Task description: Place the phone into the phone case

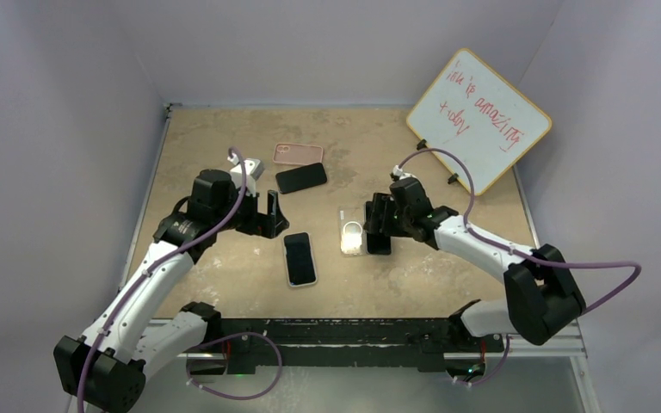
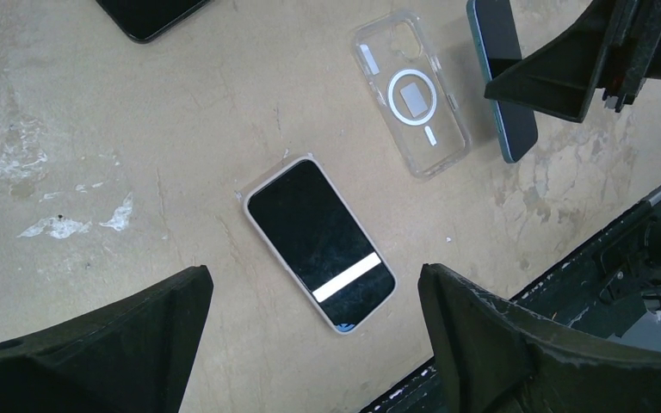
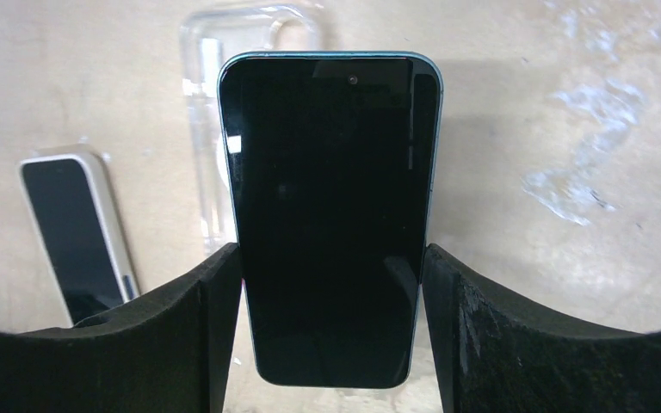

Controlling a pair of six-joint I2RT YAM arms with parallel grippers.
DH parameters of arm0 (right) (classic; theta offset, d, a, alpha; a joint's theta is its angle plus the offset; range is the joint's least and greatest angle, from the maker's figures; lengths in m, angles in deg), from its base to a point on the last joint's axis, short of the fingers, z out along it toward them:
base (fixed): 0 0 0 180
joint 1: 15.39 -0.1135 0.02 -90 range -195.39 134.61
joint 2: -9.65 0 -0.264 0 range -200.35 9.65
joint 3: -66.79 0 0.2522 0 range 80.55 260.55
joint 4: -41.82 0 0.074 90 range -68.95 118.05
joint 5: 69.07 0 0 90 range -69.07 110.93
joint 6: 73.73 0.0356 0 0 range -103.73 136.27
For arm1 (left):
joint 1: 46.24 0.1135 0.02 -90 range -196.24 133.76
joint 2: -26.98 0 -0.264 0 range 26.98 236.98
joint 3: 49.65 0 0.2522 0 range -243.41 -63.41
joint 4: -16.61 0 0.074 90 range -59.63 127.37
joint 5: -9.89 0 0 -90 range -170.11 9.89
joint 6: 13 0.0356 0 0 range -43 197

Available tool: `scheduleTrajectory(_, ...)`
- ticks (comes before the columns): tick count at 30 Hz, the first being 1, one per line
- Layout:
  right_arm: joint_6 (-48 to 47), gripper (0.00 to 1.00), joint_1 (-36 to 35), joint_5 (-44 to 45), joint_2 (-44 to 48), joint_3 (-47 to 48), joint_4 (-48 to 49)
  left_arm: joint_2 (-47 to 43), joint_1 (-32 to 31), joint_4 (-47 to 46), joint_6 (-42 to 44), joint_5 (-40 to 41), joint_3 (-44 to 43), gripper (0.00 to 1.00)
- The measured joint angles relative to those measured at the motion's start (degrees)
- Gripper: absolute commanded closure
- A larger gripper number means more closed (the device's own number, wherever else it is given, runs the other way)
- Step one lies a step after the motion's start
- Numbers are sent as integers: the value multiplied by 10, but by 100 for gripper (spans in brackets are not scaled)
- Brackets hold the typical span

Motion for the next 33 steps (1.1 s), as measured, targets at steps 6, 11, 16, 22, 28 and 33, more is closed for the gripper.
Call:
scheduleTrajectory(6, 7, 65, -37, -4, -8, 12, 60, -3, 0, 0, 0, 12, 0, 2)
scheduleTrajectory(11, 2, 66, -74, 15, -35, 14, 120, -7, 1, 1, 0, 20, 0, 2)
scheduleTrajectory(16, -3, 66, -102, 44, -52, 14, 166, -11, 1, 1, 0, 23, 0, 2)
scheduleTrajectory(22, -5, 67, -125, 83, -68, 14, 203, -11, 3, 1, 0, 23, 0, 2)
scheduleTrajectory(28, -17, 67, -137, 116, -93, 14, 220, -12, 3, 1, 0, 23, 0, 2)
scheduleTrajectory(33, -36, 68, -152, 154, -101, 12, 228, -12, 3, 1, 0, 25, 0, 2)
